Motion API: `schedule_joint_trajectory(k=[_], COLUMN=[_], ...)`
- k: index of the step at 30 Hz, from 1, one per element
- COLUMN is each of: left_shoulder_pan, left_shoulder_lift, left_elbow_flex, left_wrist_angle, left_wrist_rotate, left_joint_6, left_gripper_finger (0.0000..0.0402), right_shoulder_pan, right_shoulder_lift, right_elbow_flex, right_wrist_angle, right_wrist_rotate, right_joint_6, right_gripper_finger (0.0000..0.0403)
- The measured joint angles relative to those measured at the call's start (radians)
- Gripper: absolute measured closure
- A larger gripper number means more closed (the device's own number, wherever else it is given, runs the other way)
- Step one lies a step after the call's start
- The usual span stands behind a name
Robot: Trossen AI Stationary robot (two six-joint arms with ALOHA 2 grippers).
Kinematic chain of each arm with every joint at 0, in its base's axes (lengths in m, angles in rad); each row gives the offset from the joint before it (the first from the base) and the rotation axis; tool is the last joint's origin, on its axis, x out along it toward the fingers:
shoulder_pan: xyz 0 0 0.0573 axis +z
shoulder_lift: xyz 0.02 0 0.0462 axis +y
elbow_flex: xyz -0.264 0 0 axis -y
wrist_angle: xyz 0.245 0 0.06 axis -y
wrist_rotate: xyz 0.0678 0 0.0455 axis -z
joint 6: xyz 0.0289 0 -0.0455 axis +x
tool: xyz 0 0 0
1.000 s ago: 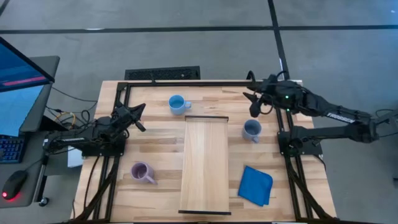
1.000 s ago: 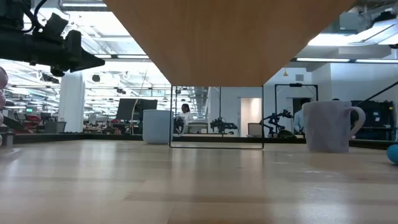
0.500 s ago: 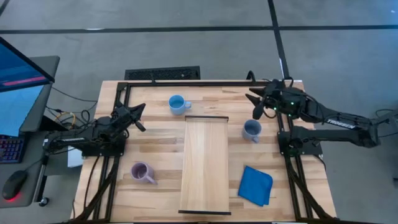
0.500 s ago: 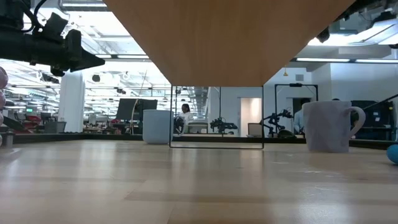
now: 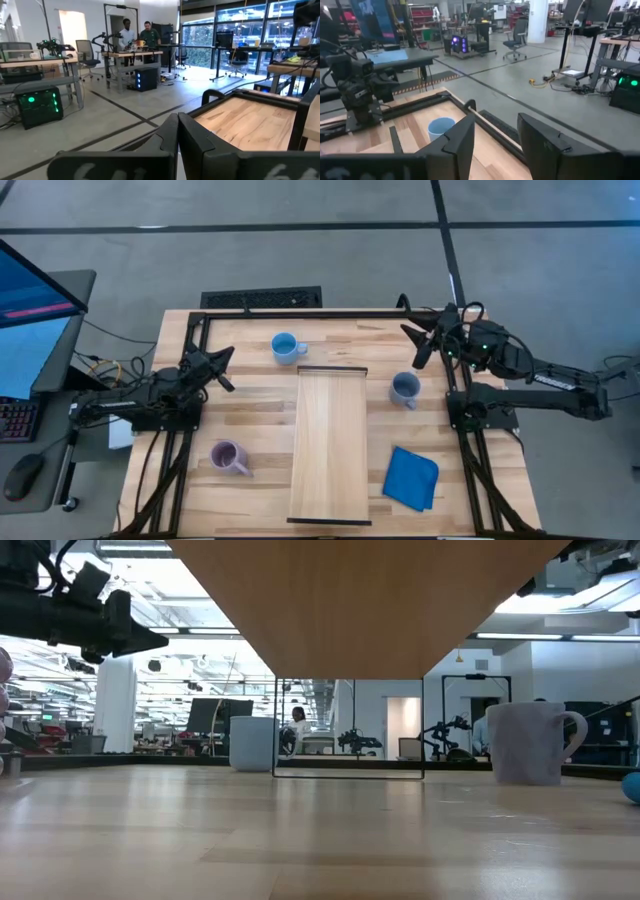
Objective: Stack small to large cups/mugs on shelf
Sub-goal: Put the purple mug on the shelf
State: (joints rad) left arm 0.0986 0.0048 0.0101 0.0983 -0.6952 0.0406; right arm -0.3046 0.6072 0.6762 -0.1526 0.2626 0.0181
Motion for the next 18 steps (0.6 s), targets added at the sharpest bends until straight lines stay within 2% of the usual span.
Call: schedule_joint_trajectory(k=[7, 14, 18], left_shoulder_pan=[0.000, 0.000, 0.000], left_shoulder_lift=[0.000, 0.001, 0.007], left_elbow_flex=[0.006, 0.067, 0.121], left_wrist_angle=[-0.015, -0.026, -0.053], left_wrist_rotate=[0.016, 0.237, 0.313], left_joint_6=[-0.106, -0.090, -0.088], left_gripper_finger=[0.0401, 0.0401, 0.0401], right_shoulder_pan=[0.000, 0.000, 0.000], right_shoulder_lift=[0.000, 0.000, 0.000], right_elbow_flex=[0.000, 0.000, 0.000], right_wrist_angle=[0.004, 0.004, 0.004], right_wrist_rotate=[0.000, 0.000, 0.000], right_joint_6=[-0.003, -0.018, -0.018], right_gripper_finger=[0.0232, 0.0234, 0.0234])
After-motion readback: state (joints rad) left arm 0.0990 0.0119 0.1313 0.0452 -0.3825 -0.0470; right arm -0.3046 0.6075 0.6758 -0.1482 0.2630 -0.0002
